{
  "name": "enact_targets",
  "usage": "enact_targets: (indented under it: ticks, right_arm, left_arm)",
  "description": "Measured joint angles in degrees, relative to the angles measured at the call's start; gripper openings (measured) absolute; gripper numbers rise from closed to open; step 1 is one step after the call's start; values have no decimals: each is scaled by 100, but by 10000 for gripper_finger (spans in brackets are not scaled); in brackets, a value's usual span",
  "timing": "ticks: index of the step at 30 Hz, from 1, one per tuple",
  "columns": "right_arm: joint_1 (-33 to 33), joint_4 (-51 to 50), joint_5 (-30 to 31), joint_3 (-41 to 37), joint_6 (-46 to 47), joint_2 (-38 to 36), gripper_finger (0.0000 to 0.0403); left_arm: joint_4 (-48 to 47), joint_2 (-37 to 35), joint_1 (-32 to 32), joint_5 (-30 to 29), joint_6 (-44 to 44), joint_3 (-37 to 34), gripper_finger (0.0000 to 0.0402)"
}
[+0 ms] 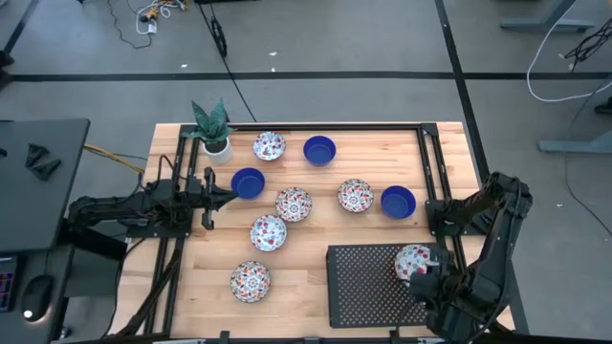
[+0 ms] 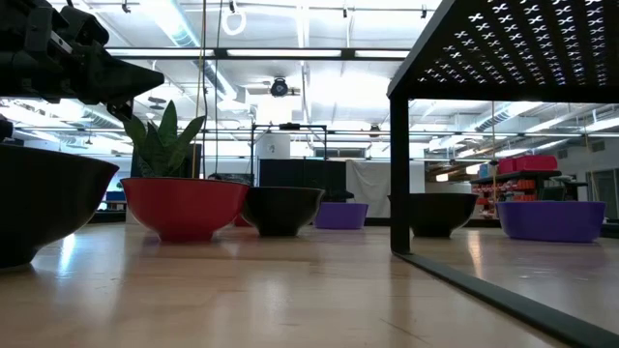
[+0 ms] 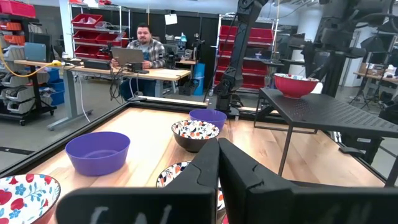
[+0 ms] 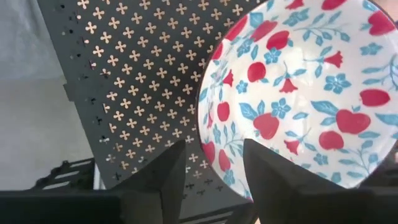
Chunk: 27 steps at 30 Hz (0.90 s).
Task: Pick & Place Mini bowls
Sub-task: Put the left blue bowl on the shelf
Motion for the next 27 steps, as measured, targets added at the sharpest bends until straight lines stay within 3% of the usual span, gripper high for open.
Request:
enact_targets:
  ticks: [10,13,17,24,27]
  right_arm:
    - [-342,327,-2,0,166,-76,94]
    - [-665,867,151,0,-336,-76,79]
    - [-1157,2044,684,0,-1997,-76,64]
    - [-1923,4668,2643,-74,-6542,-87,49]
    - [-2380,6012,2863,-448,-7862,-94,45]
  left_arm:
    - [0,1,2,14,-2,-2,9]
    - [0,1,0,61,-4,0,9]
    - [1,1,1,61,-39,-1,9]
    - [6,1,0,63,-161,-1,9]
    - [21,1,0,63,-191,-2,9]
